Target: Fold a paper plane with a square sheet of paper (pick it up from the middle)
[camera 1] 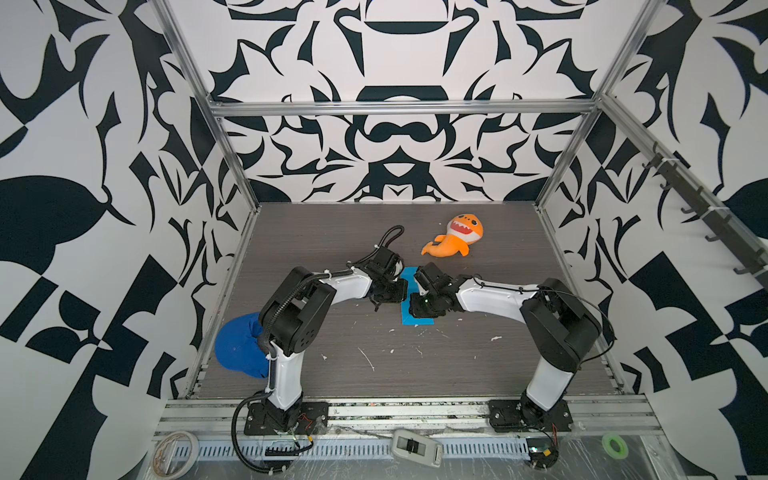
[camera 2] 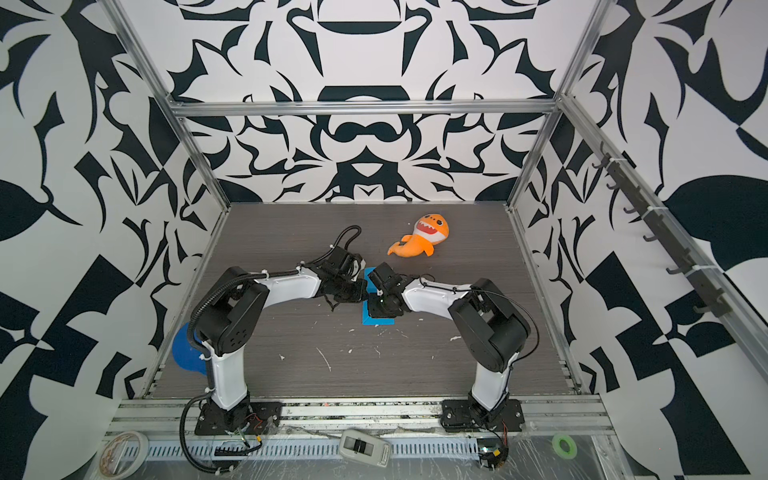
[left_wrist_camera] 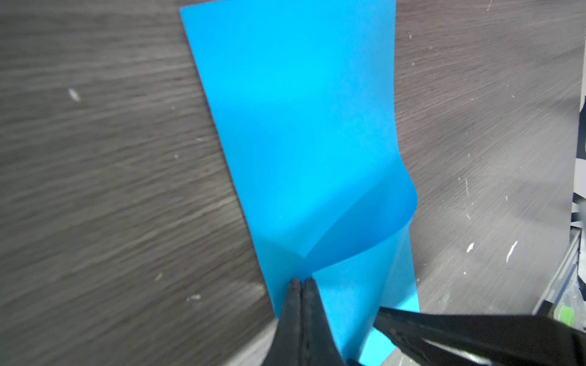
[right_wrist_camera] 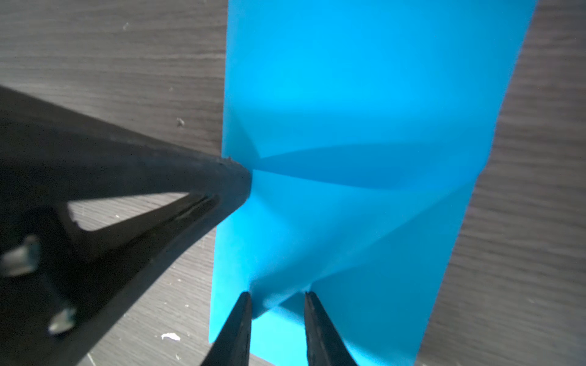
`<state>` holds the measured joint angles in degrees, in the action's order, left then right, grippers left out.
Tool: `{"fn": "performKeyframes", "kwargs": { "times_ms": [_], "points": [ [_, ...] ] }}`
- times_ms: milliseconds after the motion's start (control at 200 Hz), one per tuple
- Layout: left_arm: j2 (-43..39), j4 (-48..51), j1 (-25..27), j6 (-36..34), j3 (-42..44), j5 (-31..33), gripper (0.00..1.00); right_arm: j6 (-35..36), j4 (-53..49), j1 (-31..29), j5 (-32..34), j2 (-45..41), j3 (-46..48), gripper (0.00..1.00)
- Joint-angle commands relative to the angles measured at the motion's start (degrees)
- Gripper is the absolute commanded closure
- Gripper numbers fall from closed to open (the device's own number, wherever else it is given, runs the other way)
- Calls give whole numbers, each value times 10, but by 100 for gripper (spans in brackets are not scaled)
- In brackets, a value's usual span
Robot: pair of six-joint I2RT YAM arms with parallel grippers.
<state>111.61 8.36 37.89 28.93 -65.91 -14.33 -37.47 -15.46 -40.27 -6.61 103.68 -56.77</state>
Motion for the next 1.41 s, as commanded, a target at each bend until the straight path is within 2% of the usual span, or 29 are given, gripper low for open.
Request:
{"fn": "performKeyframes", "kwargs": {
  "times_ms": [0, 1105, 1225, 1400],
  "points": [
    [26, 19, 0, 3, -3, 21, 97, -22, -103, -1, 83, 89, 51, 69],
    [24, 10, 0, 10, 2, 14, 95, -52, -105, -25, 111, 124, 59, 82],
    [24, 10, 0, 10, 2, 14, 95, -53, -78, -25, 85, 103, 63, 81],
    [26, 12, 0, 9, 3, 15, 95, -55, -47, -23, 50, 11, 45, 74]
  ]
}}
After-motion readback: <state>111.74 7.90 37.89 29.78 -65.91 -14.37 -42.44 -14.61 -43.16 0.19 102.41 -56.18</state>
